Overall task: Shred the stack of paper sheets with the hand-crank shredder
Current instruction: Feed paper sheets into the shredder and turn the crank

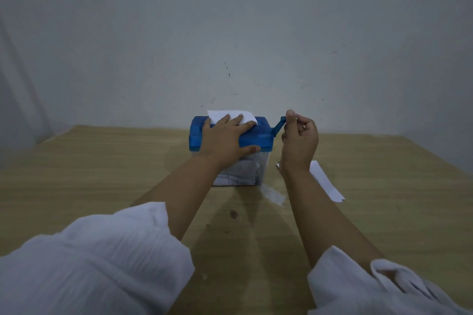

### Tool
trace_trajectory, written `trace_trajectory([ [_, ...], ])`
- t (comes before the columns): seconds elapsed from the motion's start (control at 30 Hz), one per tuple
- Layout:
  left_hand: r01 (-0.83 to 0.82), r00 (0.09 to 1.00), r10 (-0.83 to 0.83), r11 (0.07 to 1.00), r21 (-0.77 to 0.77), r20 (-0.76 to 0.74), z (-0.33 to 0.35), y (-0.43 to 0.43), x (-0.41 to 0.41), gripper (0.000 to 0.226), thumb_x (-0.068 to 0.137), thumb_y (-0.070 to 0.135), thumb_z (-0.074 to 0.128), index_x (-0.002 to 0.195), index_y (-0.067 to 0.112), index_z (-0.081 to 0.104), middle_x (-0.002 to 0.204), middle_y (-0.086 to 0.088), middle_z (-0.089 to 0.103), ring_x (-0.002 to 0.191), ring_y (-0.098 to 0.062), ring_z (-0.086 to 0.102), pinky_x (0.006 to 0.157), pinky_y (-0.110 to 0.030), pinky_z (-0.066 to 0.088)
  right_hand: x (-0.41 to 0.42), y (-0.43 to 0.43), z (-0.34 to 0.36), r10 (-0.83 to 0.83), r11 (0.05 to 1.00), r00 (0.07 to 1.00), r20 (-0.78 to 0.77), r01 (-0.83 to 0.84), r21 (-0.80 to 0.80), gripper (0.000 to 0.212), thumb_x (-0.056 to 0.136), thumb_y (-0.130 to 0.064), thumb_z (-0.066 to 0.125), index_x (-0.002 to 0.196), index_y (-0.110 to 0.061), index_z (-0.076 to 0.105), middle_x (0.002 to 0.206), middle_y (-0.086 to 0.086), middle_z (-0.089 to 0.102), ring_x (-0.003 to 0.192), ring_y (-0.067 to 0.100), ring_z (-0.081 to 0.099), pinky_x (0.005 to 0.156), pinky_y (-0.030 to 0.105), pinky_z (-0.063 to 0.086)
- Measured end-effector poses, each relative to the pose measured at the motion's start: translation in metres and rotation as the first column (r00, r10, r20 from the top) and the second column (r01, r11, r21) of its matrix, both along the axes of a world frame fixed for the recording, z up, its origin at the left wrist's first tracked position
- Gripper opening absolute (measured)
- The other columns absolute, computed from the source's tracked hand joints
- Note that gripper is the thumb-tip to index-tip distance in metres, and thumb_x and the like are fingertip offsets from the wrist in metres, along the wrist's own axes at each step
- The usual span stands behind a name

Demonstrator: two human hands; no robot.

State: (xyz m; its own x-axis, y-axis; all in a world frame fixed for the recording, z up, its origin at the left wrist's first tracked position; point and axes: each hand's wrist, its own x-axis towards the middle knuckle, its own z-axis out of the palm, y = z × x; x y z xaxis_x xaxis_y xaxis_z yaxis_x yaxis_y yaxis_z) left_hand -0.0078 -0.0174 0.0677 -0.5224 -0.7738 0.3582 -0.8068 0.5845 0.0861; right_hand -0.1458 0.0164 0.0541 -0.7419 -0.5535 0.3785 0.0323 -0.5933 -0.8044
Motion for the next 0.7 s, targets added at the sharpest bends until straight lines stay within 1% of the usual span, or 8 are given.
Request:
trace_trajectory([
  [0.17, -0.010, 1.000, 0.010, 1.000, -0.022, 0.018, -0.001, -0.006, 0.001, 0.061, 0.090, 0.062, 0.041, 0.144, 0.041, 0.025, 0.156, 0.006, 0.021, 0.144, -0.020, 0.017, 0.113, -0.048, 0.012, -0.023, -0.015, 0.016, 0.175, 0.977, 0.983, -0.056, -0.166, 0.131, 0.022, 0.087, -0.028, 0.065, 0.080, -0.011, 0.054, 0.062, -0.002, 0.051, 0.051, 0.007, 0.039, 0.049, 0.021, 0.034],
  [0.3, 0.000, 1.000, 0.001, 0.999, -0.050, 0.015, -0.002, -0.008, 0.002, 0.061, 0.089, 0.063, 0.040, 0.145, 0.042, 0.025, 0.156, 0.006, 0.022, 0.144, -0.019, 0.017, 0.114, -0.045, 0.011, -0.030, -0.006, -0.003, 0.169, 0.963, 0.935, -0.310, -0.089, 0.255, 0.032, 0.093, -0.042, 0.049, 0.085, -0.014, 0.061, 0.074, -0.002, 0.053, 0.065, 0.009, 0.046, 0.060, 0.020, 0.042],
  [0.4, 0.041, 0.999, -0.040, 0.999, -0.021, 0.008, 0.000, -0.009, 0.005, 0.061, 0.089, 0.062, 0.042, 0.144, 0.043, 0.025, 0.156, 0.008, 0.021, 0.144, -0.017, 0.017, 0.115, -0.043, 0.010, -0.031, -0.005, -0.013, 0.266, 0.934, 0.911, -0.316, -0.162, 0.319, 0.047, 0.091, -0.050, 0.038, 0.095, -0.013, 0.065, 0.096, 0.003, 0.067, 0.084, 0.014, 0.058, 0.070, 0.023, 0.047],
  [0.47, 0.055, 0.998, -0.055, 0.998, -0.007, 0.003, 0.001, -0.010, 0.007, 0.061, 0.088, 0.062, 0.043, 0.144, 0.043, 0.025, 0.156, 0.008, 0.021, 0.144, -0.016, 0.017, 0.115, -0.042, 0.009, -0.032, -0.008, -0.009, 0.268, 0.924, 0.894, -0.359, -0.134, 0.358, 0.060, 0.084, -0.059, 0.038, 0.092, -0.006, 0.065, 0.096, 0.013, 0.068, 0.087, 0.021, 0.063, 0.072, 0.028, 0.049],
  [0.53, 0.060, 0.998, -0.060, 0.998, -0.017, 0.009, 0.000, -0.011, 0.007, 0.062, 0.088, 0.062, 0.043, 0.144, 0.043, 0.025, 0.156, 0.008, 0.021, 0.144, -0.017, 0.017, 0.115, -0.042, 0.010, -0.033, -0.010, -0.004, 0.259, 0.926, 0.872, -0.416, -0.101, 0.364, 0.079, 0.076, -0.074, 0.037, 0.086, -0.001, 0.064, 0.084, 0.012, 0.067, 0.075, 0.016, 0.062, 0.069, 0.025, 0.049],
  [0.6, 0.059, 0.998, -0.059, 0.998, -0.025, 0.006, -0.001, -0.011, 0.007, 0.062, 0.088, 0.063, 0.043, 0.144, 0.043, 0.026, 0.156, 0.009, 0.022, 0.144, -0.017, 0.018, 0.115, -0.042, 0.010, -0.033, -0.012, -0.003, 0.238, 0.927, 0.863, -0.445, -0.065, 0.369, 0.091, 0.060, -0.091, 0.032, 0.071, -0.004, 0.059, 0.067, 0.007, 0.061, 0.058, 0.005, 0.057, 0.060, 0.013, 0.046],
  [0.63, 0.056, 0.998, -0.056, 0.998, -0.026, 0.002, -0.002, -0.012, 0.006, 0.062, 0.088, 0.063, 0.043, 0.144, 0.043, 0.026, 0.155, 0.009, 0.022, 0.144, -0.017, 0.018, 0.115, -0.042, 0.009, -0.033, -0.013, -0.002, 0.233, 0.927, 0.864, -0.447, -0.059, 0.370, 0.090, 0.059, -0.091, 0.030, 0.066, -0.005, 0.055, 0.062, 0.007, 0.057, 0.052, 0.002, 0.054, 0.055, 0.010, 0.044],
  [0.7, 0.054, 0.999, -0.054, 0.998, -0.030, -0.003, -0.001, -0.012, 0.006, 0.062, 0.088, 0.063, 0.043, 0.144, 0.043, 0.026, 0.155, 0.009, 0.022, 0.144, -0.016, 0.017, 0.115, -0.041, 0.009, -0.031, -0.019, 0.003, 0.233, 0.924, 0.873, -0.428, -0.061, 0.378, 0.076, 0.075, -0.077, 0.030, 0.065, -0.004, 0.051, 0.059, 0.010, 0.051, 0.050, 0.007, 0.050, 0.048, 0.008, 0.040],
])
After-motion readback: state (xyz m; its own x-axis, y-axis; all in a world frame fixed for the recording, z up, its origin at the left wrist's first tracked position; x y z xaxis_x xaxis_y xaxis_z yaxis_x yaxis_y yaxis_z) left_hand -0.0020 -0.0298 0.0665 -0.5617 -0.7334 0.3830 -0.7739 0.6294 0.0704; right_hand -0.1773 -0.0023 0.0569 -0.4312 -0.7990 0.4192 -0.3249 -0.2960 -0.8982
